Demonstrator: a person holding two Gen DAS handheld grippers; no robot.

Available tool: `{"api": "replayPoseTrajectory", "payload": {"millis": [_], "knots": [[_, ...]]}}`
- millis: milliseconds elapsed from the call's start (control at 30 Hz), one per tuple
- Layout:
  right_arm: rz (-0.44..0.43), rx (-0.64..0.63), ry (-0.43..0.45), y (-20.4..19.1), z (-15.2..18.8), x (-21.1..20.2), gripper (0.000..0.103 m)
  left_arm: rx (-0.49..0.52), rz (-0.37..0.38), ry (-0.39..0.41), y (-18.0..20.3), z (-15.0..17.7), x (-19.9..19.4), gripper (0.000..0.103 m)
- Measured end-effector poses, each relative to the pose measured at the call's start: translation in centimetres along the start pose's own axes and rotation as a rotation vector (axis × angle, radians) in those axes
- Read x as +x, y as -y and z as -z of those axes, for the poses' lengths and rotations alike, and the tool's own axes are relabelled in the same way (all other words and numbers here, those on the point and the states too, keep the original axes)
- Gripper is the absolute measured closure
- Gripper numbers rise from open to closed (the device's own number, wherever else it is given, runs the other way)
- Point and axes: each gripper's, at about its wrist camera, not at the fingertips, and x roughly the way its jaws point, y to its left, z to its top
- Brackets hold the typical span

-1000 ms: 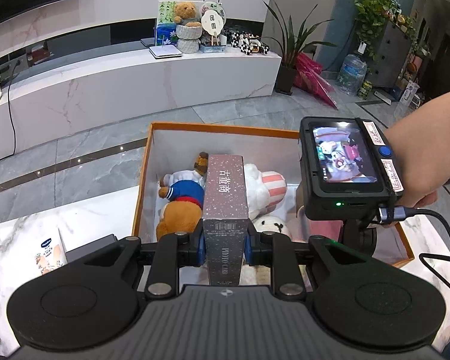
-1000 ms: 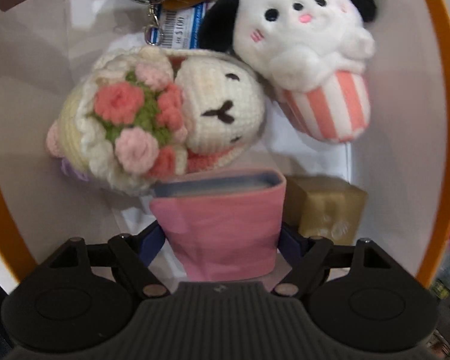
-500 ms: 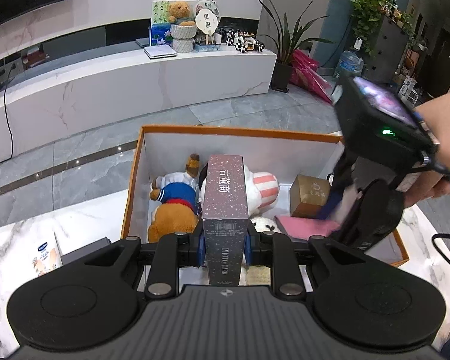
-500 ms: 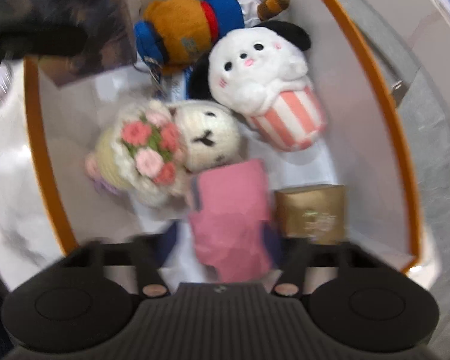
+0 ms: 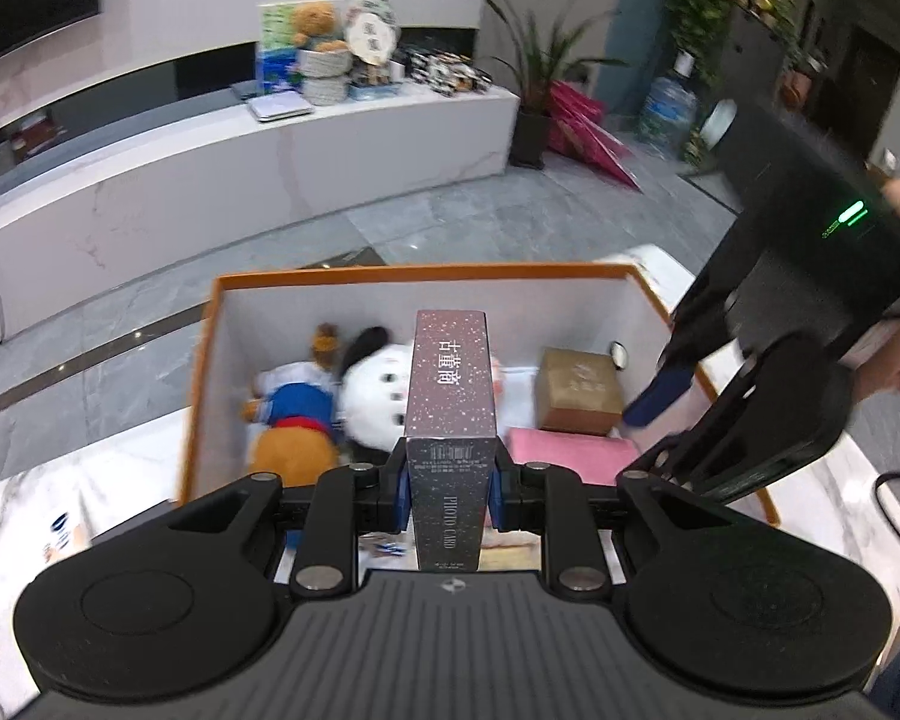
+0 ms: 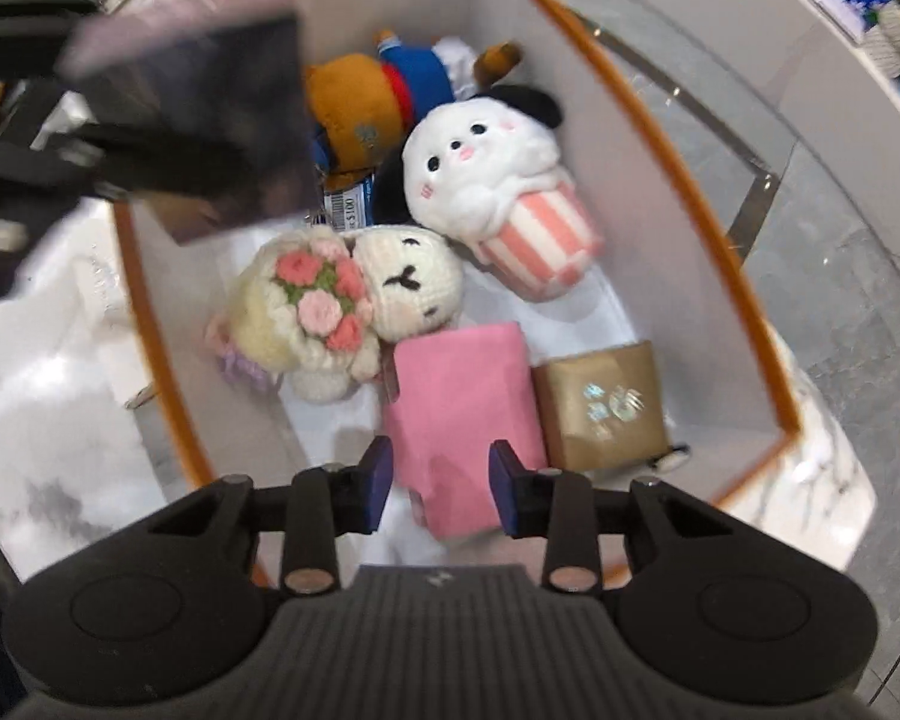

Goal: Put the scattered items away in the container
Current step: 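Open the right tool to drop the notebook while the left tool releases the purple box inside, then withdraw both tools from the box toward the compact mirror and glasses case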

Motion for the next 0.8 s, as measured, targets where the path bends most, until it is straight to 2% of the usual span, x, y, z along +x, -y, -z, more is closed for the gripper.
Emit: {"api": "replayPoseTrajectory", "payload": {"millis": [100,200,267,300,400,500,600,633,667,700,733,767,800], "knots": [[0.013,0.002,0.032,-0.6,2.0,-2.0,0.063,0.108,0.017,-0.041,2.0,-0.6,1.7,0.076],[0.021,0.006,0.062,-0.5,5.5,-3.5,0.062,0.237,-0.007,-0.087,4.4,-1.3,3.3,0.076],[0.022,0.013,0.085,-0.5,6.7,-4.4,0.062,0.277,0.002,-0.113,5.7,-1.6,4.4,0.076],[0.021,0.02,0.1,-0.5,7.4,-5.1,0.062,0.255,0.04,-0.123,5.9,-1.8,4.9,0.076],[0.021,0.032,0.129,-0.6,9.2,-6.2,0.061,0.088,0.194,-0.113,5.3,-2.3,5.7,0.076],[0.019,0.032,0.133,-0.6,9.8,-5.2,0.061,-0.011,0.277,-0.125,5.1,-2.1,6.9,0.076],[0.018,0.033,0.134,-0.3,9.9,-4.5,0.061,-0.102,0.337,-0.194,4.6,-1.6,9.0,0.076],[0.018,0.035,0.137,-0.1,10.0,-4.2,0.061,-0.139,0.34,-0.211,4.1,-1.4,9.7,0.073],[0.018,0.036,0.139,0.0,10.0,-3.9,0.061,-0.171,0.323,-0.222,3.5,-1.4,10.2,0.066],[0.017,0.036,0.14,0.0,10.0,-3.9,0.061,-0.194,0.281,-0.231,3.1,-1.3,10.5,0.056],[0.016,0.034,0.14,0.0,9.9,-3.3,0.061,-0.201,0.224,-0.235,2.8,-1.4,10.6,0.051],[0.015,0.032,0.14,0.0,10.0,-3.4,0.061,-0.191,0.173,-0.229,2.9,-1.5,10.4,0.046],[0.014,0.029,0.139,-0.1,10.1,-3.4,0.061,-0.166,0.132,-0.214,3.1,-1.6,9.9,0.046]]}}
